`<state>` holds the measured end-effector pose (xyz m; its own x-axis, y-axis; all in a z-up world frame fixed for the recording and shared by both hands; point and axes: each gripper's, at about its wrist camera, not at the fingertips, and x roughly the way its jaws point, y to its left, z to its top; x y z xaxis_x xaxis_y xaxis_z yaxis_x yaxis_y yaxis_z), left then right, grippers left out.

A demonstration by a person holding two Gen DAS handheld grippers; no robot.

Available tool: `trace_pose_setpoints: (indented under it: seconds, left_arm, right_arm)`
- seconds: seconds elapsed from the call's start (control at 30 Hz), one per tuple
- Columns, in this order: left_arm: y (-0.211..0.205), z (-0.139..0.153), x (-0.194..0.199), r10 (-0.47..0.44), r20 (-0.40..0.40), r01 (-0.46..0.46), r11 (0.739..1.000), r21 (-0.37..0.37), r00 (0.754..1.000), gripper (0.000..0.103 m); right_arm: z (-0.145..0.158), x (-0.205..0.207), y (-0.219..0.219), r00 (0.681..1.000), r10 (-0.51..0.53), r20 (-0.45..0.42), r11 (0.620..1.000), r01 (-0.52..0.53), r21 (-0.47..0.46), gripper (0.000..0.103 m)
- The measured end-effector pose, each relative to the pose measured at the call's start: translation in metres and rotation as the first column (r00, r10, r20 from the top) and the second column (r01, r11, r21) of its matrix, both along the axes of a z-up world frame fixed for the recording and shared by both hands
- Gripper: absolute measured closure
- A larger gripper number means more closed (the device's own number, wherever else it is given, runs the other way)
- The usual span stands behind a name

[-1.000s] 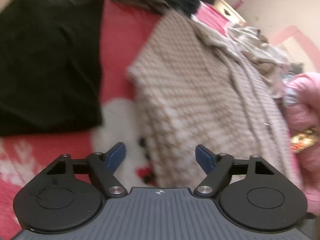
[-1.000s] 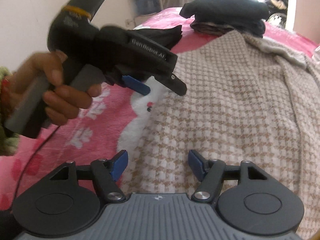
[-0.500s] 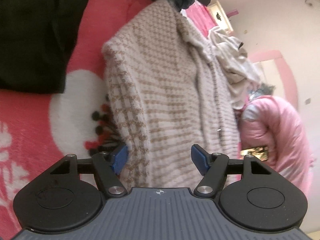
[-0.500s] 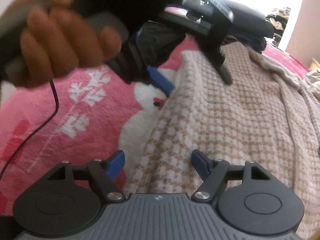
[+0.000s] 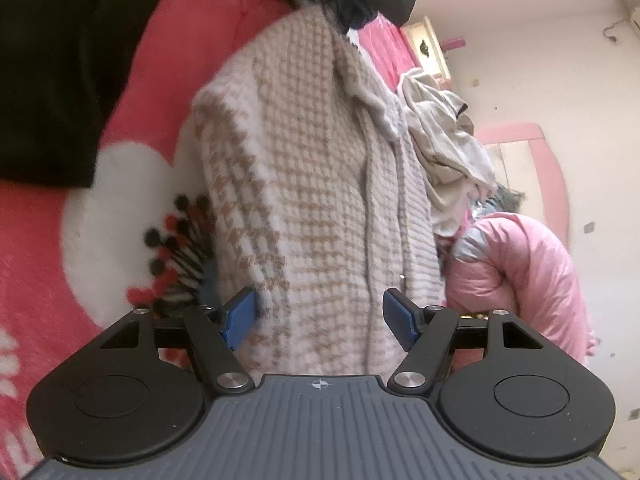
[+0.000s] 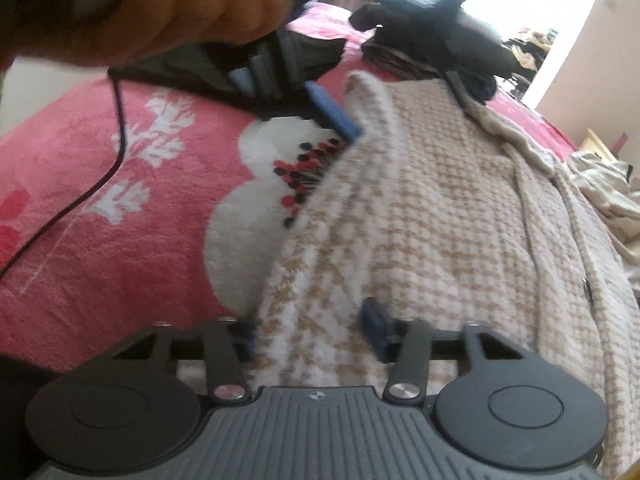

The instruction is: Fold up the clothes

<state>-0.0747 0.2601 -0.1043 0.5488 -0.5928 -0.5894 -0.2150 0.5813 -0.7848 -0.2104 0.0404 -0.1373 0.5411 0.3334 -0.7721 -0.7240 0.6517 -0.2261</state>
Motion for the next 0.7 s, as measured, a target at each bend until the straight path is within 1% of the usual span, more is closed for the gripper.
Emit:
trace_pose_setpoints:
  seconds: [0.03, 0.07, 0.1, 0.2, 0.23, 0.3, 0.37, 0.43, 0.47, 0.53, 0.57, 0.63, 0.7]
  left_arm:
    - [0.000, 0.000, -0.001, 0.009, 0.009, -0.009, 0.999, 0.031, 1.000, 0.034]
    - [0.001, 0.000, -0.002, 0.022, 0.017, -0.023, 0.998, 0.061, 1.000, 0.034]
    - [0.002, 0.000, -0.003, 0.036, 0.024, -0.038, 0.995, 0.092, 0.999, 0.034]
    - [0.011, -0.001, -0.001, 0.100, 0.045, -0.107, 0.976, 0.190, 0.994, 0.034]
    - [0.015, -0.003, 0.001, 0.124, 0.041, -0.129, 0.971, 0.203, 0.992, 0.034]
    - [0.026, -0.010, 0.010, 0.164, 0.029, -0.166, 0.967, 0.194, 0.986, 0.034]
    - [0.034, -0.015, 0.021, 0.190, 0.022, -0.191, 0.961, 0.201, 0.981, 0.033]
    - [0.040, -0.019, 0.031, 0.223, 0.026, -0.223, 0.952, 0.208, 0.975, 0.034]
    - [0.042, -0.021, 0.035, 0.241, 0.029, -0.241, 0.950, 0.197, 0.970, 0.035]
    - [0.044, -0.024, 0.042, 0.264, 0.037, -0.267, 0.949, 0.167, 0.964, 0.052]
    - [0.044, -0.024, 0.044, 0.267, 0.042, -0.270, 0.951, 0.151, 0.963, 0.067]
    - [0.040, -0.020, 0.047, 0.273, 0.055, -0.278, 0.950, 0.143, 0.960, 0.074]
    - [0.033, -0.010, 0.049, 0.272, 0.078, -0.281, 0.946, 0.160, 0.959, 0.081]
  right_arm:
    - [0.003, 0.002, -0.004, 1.000, -0.007, -0.006, 1.000, 0.007, 0.011, 0.070]
    - [0.007, 0.004, -0.008, 1.000, -0.014, -0.013, 1.000, 0.014, 0.026, 0.077]
    - [0.010, 0.005, -0.012, 1.000, -0.021, -0.019, 0.999, 0.021, 0.040, 0.081]
    - [0.022, 0.010, -0.024, 0.999, -0.040, -0.026, 0.995, 0.042, 0.086, 0.084]
    - [0.026, 0.013, -0.028, 0.998, -0.050, -0.038, 0.993, 0.054, 0.106, 0.084]
    - [0.032, 0.020, -0.037, 0.995, -0.074, -0.072, 0.985, 0.084, 0.149, 0.085]
    - [0.037, 0.026, -0.045, 0.991, -0.090, -0.102, 0.976, 0.108, 0.187, 0.085]
    - [0.041, 0.032, -0.052, 0.987, -0.101, -0.129, 0.967, 0.128, 0.219, 0.085]
    - [0.042, 0.034, -0.054, 0.985, -0.105, -0.140, 0.964, 0.135, 0.231, 0.085]
    - [0.042, 0.034, -0.056, 0.982, -0.109, -0.152, 0.958, 0.145, 0.247, 0.086]
    - [0.043, 0.035, -0.057, 0.982, -0.109, -0.156, 0.956, 0.147, 0.254, 0.086]
    - [0.045, 0.035, -0.062, 0.981, -0.111, -0.159, 0.951, 0.151, 0.271, 0.086]
    - [0.049, 0.036, -0.068, 0.980, -0.115, -0.164, 0.942, 0.160, 0.294, 0.086]
